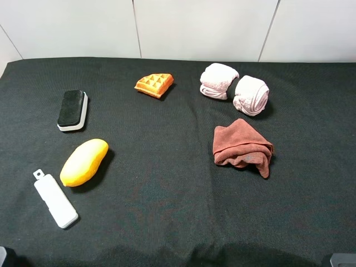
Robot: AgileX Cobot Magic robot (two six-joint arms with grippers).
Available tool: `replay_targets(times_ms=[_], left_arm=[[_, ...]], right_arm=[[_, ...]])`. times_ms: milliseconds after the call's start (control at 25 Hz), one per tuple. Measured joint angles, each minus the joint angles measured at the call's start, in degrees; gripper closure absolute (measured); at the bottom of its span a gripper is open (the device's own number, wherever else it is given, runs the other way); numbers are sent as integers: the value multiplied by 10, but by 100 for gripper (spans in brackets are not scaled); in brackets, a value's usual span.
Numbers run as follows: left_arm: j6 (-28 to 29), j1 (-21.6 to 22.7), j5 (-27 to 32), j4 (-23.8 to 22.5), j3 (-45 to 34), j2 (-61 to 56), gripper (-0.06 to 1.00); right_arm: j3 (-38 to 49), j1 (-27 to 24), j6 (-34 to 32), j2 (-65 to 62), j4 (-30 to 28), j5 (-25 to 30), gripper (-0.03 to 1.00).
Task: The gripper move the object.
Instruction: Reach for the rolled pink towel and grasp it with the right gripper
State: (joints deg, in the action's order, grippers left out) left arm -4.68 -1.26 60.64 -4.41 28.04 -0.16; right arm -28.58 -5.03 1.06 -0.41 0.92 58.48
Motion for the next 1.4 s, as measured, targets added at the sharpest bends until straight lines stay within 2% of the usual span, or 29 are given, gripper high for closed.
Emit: replay_targets(times_ms=[1400], left_arm=[[0, 0, 0, 0, 0, 0, 21]], right_arm=[[0, 0, -4, 0, -4, 0, 27]])
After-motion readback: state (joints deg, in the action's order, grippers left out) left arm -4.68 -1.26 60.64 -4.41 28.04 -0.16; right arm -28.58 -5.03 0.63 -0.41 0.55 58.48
